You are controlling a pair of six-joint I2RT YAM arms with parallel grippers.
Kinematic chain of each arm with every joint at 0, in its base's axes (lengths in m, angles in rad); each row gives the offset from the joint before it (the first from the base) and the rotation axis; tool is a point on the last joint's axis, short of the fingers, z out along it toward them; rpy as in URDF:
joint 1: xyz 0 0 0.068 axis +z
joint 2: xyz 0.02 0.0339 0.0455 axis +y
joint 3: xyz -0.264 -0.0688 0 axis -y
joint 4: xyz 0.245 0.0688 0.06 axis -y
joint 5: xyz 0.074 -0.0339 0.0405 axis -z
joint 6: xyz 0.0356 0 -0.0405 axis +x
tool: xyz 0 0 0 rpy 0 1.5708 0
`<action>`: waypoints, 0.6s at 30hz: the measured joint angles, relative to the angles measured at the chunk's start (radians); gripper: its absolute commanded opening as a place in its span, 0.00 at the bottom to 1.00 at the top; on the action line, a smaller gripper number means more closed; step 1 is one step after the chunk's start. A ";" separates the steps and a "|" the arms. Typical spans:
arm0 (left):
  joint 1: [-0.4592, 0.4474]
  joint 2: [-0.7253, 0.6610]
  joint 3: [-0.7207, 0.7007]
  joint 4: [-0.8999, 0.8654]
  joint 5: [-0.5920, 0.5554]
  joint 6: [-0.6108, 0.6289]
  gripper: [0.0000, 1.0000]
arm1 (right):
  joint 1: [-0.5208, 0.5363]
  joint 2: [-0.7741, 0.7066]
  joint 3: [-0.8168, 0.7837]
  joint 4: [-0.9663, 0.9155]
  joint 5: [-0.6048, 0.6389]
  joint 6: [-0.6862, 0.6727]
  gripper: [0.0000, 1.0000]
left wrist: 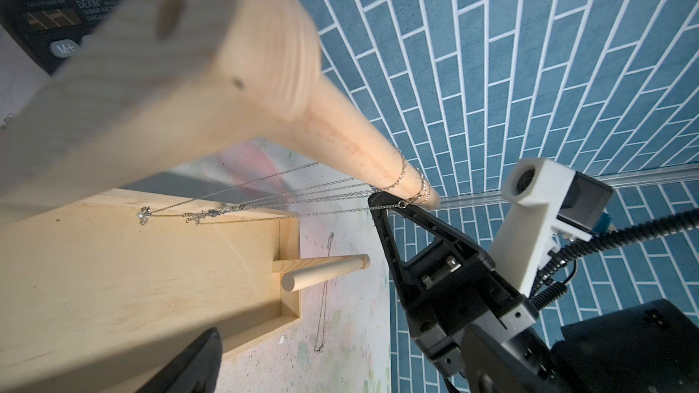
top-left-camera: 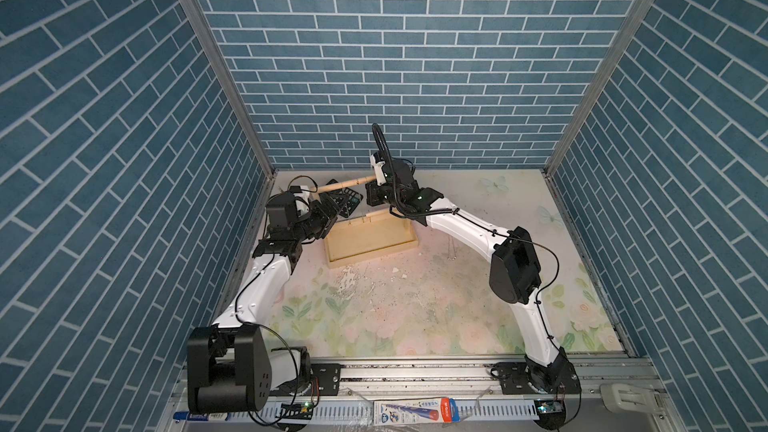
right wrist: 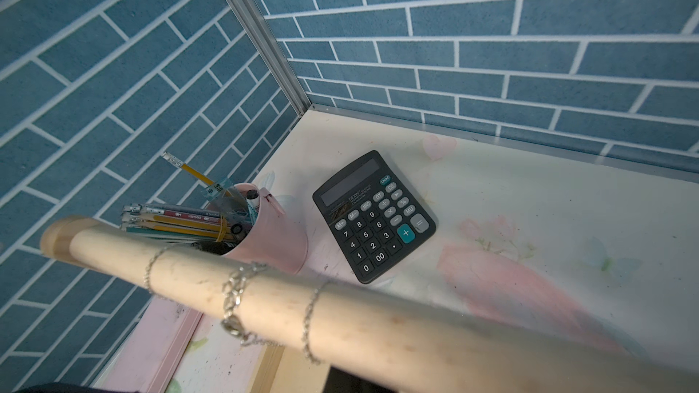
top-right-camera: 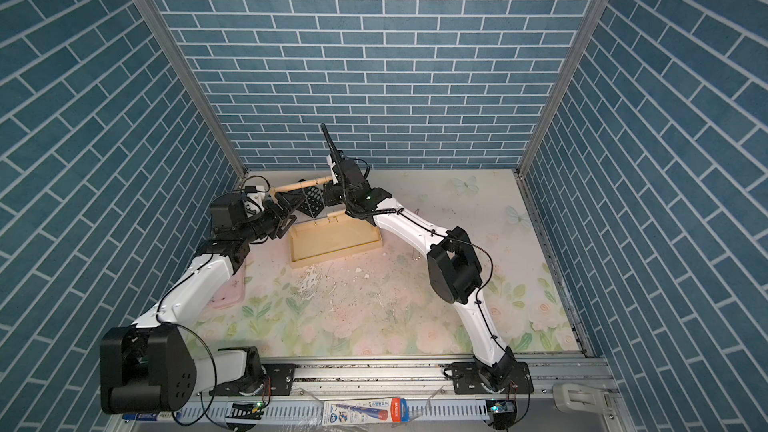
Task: Take the necklace off the jewelry display stand
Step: Take off the necklace from the stand.
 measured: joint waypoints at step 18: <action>0.002 0.021 0.000 0.017 0.033 -0.012 0.99 | 0.001 -0.042 0.000 -0.038 0.014 -0.021 0.00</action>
